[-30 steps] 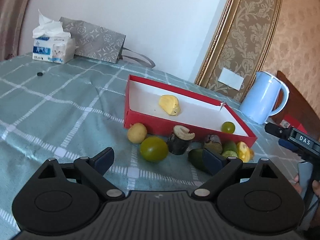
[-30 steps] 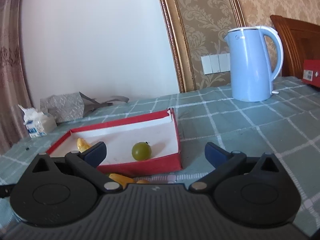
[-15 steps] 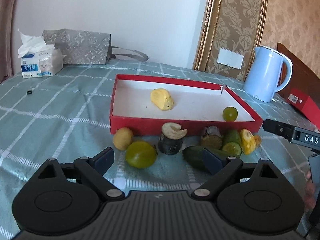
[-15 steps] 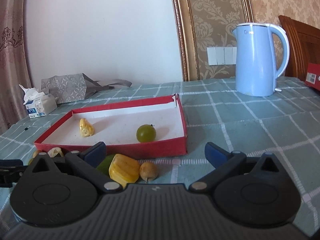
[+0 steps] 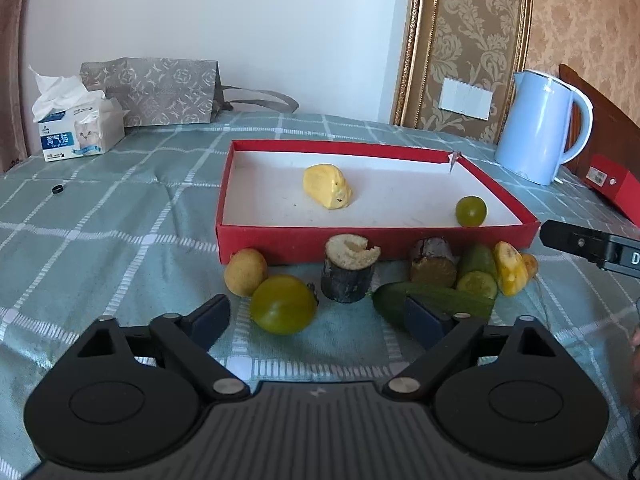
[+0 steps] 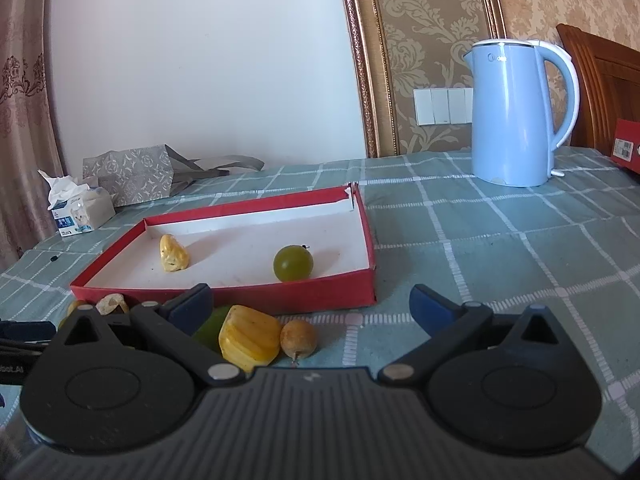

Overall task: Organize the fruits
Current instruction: 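Grasp the large green round fruit with the left gripper, then carry the green fruit into the box with left gripper while right gripper grasps cucumber chunk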

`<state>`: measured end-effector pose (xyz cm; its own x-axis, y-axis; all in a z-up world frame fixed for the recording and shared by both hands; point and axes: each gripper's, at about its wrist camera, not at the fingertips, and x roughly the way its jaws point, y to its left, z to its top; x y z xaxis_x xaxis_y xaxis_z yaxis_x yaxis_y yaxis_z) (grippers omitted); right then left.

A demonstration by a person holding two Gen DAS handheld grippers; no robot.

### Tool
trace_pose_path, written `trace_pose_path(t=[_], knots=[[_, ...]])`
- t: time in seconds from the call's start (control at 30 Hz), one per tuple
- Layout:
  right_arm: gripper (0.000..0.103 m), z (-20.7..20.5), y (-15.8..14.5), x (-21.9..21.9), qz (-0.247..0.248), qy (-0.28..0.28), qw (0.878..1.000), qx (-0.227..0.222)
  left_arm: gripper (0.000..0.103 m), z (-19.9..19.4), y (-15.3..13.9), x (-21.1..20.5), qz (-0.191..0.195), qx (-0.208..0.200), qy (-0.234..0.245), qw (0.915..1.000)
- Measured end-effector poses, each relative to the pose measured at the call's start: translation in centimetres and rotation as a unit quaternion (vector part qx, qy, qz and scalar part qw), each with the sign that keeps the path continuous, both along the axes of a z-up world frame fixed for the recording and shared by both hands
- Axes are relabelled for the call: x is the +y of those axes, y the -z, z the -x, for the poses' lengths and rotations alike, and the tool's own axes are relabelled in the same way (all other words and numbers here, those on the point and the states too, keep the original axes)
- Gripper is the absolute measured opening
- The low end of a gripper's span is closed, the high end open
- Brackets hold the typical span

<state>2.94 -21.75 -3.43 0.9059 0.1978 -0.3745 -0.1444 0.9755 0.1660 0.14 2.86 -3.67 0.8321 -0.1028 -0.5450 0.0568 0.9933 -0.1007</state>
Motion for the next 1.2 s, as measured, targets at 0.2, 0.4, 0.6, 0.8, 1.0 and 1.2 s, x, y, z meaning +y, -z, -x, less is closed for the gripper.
trace_pose_path(t=[0.2,0.4,0.6,0.8,1.0,1.2], knots=[[0.103,0.0,0.0,-0.2,-0.004,0.001,1.000,0.002,0.075,-0.6,0.5,-0.3,-0.006,0.010,0.002,0.9999],[0.103,-0.1,0.0,-0.1,-0.005,-0.002,1.000,0.007,0.061,-1.0,0.7,-0.3,-0.005,0.009,-0.002,0.9999],[0.103,-0.3,0.1,-0.2,-0.005,0.003,1.000,0.012,0.039,-1.1,0.7,0.1,0.000,0.007,-0.004,1.0000],[0.103,-0.4,0.3,0.3,0.003,-0.015,1.000,0.018,0.033,-1.1,0.7,0.8,0.025,0.005,0.001,0.9997],[0.103,1.2,-0.4,1.9,0.028,-0.088,0.995,-0.021,0.033,-0.6,0.6,1.1,0.036,-0.002,0.008,0.9993],[0.101,2.9,-0.1,5.4,0.101,-0.191,0.976,-0.039,0.033,-0.1,0.5,1.8,0.051,-0.011,0.008,0.9986]])
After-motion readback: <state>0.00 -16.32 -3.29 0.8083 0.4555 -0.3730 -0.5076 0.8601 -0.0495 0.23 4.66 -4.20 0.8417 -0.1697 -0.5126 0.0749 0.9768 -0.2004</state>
